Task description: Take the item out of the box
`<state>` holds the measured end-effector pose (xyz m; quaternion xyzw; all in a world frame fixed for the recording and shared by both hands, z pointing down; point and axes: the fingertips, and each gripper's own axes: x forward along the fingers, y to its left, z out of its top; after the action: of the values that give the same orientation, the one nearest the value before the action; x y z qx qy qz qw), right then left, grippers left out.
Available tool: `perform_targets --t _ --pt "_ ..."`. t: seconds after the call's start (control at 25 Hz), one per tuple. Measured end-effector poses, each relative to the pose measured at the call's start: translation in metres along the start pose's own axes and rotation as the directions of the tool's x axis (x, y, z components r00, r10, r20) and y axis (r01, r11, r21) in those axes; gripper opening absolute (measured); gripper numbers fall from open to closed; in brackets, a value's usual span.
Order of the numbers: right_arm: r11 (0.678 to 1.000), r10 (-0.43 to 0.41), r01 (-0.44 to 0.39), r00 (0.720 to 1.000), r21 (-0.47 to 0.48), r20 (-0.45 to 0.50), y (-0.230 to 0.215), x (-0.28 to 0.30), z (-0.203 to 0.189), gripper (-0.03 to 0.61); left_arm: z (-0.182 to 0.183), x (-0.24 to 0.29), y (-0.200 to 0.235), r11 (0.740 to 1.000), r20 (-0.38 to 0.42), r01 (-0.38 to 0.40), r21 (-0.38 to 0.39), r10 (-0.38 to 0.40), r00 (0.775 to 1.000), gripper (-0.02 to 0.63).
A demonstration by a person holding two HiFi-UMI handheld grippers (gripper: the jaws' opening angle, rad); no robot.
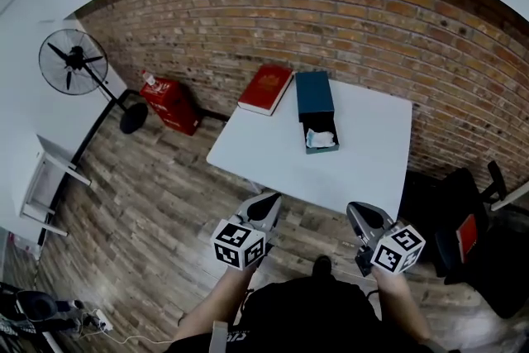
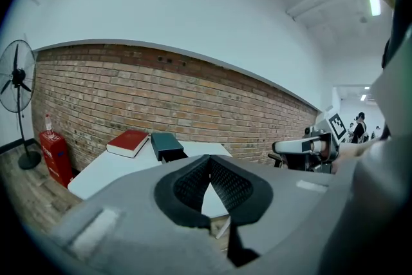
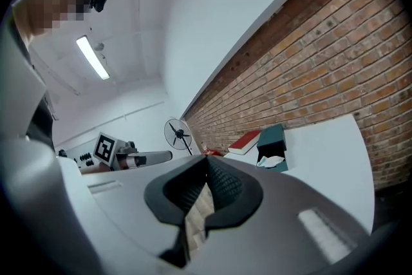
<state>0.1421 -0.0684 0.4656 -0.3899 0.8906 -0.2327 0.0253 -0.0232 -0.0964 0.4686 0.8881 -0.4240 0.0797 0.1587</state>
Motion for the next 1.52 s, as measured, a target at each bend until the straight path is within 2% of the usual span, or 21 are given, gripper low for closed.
perform_targets --t 0.2,0.4,0.6,0.8,1.04,1.36,1.52 --pt "1.000 0.008 -0.007 1.000 0.029 -0.008 -0.044 0.012 0.010 0.000 0.010 0.039 0.004 1.000 -0.025 -0.011 0.008 0.012 1.000 0.006" --pt "0.999 0.025 -0.024 0.999 0.045 -0.027 -0.068 0.028 0.008 0.000 0.015 0.064 0.008 1.000 -0.029 0.000 0.021 0.001 1.000 0.006" --pt "0.998 0.023 -0.020 0.998 0.062 -0.050 -0.080 0.044 0.009 0.000 0.029 0.081 0.017 0.999 0.006 0.039 -0.006 -0.039 0.999 0.006" --pt "0.998 0.000 0.004 0.998 0.063 -0.067 -0.093 0.073 0.020 0.000 0.041 0.102 0.039 0.993 0.008 0.100 -0.065 -0.100 0.995 0.006" --pt "0.998 -0.016 0.022 0.993 0.051 -0.114 -0.101 0.117 0.025 0.000 0.058 0.126 0.066 0.983 0.044 0.183 -0.018 -0.182 0.982 0.006" --pt "0.999 -0.033 0.037 0.984 0.019 -0.177 -0.098 0.174 0.026 0.000 0.074 0.143 0.101 0.971 0.103 0.220 0.090 -0.228 0.968 0.008" --pt "0.997 -0.069 0.071 0.980 0.003 -0.185 -0.096 0.194 0.032 0.000 0.077 0.151 0.120 0.967 0.116 0.241 0.086 -0.250 0.961 0.009"
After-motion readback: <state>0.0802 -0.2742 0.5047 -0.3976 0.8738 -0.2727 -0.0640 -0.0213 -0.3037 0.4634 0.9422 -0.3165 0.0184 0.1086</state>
